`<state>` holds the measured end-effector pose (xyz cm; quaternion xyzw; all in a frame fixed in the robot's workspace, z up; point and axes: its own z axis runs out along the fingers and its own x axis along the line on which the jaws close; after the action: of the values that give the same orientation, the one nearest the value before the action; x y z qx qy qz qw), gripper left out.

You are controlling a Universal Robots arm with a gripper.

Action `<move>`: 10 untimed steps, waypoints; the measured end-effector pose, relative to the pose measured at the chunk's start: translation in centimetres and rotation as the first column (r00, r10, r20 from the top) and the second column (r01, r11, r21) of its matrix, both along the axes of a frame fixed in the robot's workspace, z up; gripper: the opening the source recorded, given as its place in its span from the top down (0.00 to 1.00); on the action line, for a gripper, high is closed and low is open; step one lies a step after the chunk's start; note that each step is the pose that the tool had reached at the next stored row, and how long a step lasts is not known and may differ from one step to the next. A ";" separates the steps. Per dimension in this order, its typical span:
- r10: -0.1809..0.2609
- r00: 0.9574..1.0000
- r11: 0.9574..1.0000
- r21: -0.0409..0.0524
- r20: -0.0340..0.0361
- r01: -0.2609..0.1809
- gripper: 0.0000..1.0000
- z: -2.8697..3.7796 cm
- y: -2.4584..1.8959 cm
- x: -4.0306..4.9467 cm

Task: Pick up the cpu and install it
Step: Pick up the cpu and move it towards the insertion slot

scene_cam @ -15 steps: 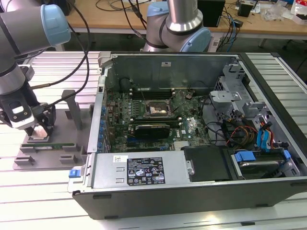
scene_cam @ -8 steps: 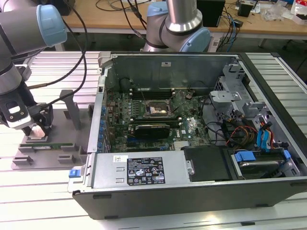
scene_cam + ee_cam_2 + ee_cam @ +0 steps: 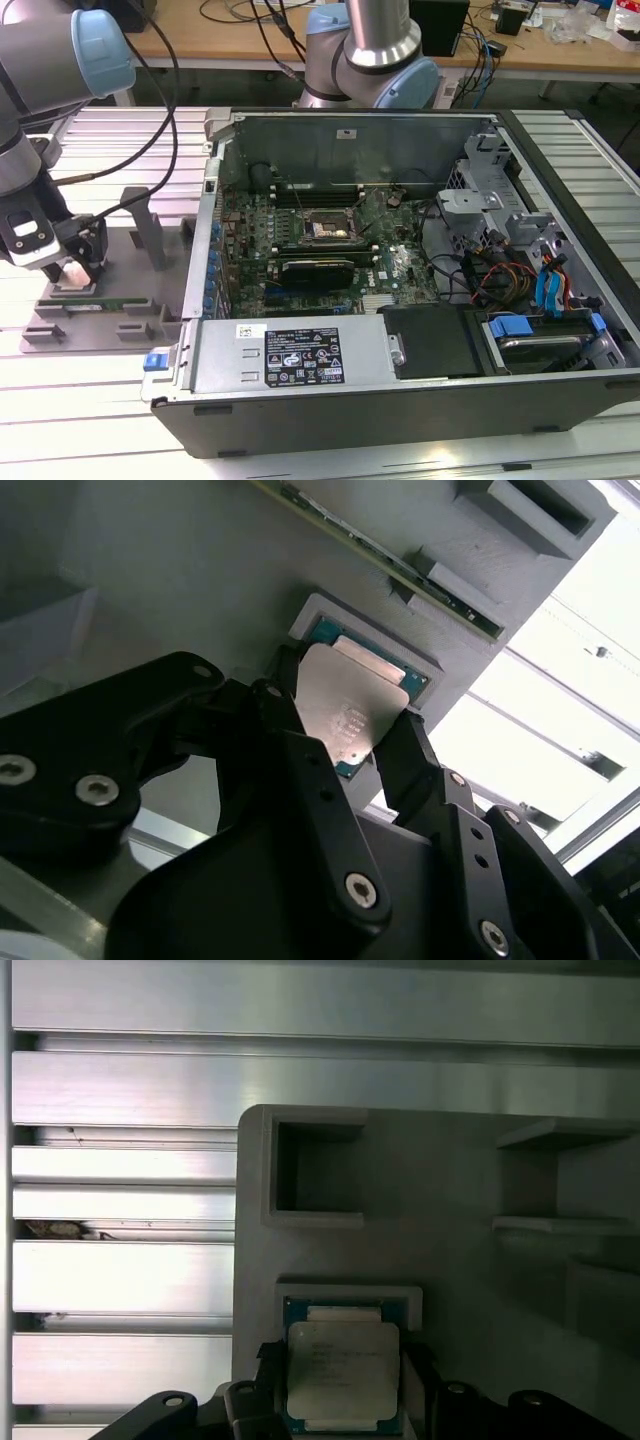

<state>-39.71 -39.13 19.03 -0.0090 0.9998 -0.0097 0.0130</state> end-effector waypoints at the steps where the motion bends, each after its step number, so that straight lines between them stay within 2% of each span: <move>1: 0.000 1.000 1.000 0.000 0.000 0.000 0.44 0.00 0.00 0.00; 4: 0.000 1.000 1.000 0.000 0.000 0.000 0.44 0.01 0.00 0.01; 7: 0.000 1.000 1.000 0.000 0.000 0.000 0.44 0.55 0.00 0.01; 10: 0.000 1.000 1.000 0.000 0.000 0.000 0.44 0.58 0.00 0.01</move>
<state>-39.70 -39.14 19.62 -0.0090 0.9998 -0.0097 0.0131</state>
